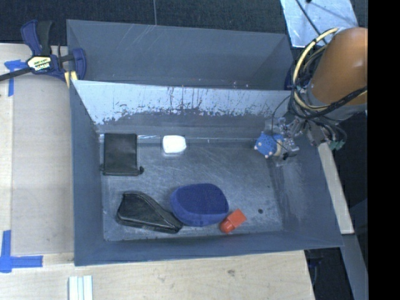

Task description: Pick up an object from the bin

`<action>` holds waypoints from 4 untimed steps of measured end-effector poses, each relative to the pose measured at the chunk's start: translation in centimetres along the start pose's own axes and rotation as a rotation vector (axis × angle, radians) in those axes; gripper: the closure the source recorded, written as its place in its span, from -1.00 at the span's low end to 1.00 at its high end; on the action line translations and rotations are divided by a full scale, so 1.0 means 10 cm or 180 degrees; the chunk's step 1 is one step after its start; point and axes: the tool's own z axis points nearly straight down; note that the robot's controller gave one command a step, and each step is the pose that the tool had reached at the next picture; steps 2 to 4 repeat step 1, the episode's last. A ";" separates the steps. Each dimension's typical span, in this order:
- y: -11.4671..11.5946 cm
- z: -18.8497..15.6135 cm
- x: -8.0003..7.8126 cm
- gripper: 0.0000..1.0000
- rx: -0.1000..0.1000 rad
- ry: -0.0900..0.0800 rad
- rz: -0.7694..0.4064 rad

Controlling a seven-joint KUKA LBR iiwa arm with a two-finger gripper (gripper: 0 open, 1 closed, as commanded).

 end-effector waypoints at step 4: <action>-0.06 -1.08 0.02 1.00 0.0006 -0.0003 -0.0018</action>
Offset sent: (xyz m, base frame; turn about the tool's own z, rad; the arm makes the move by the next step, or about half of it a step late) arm -0.0045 -0.0053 0.1020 -0.0082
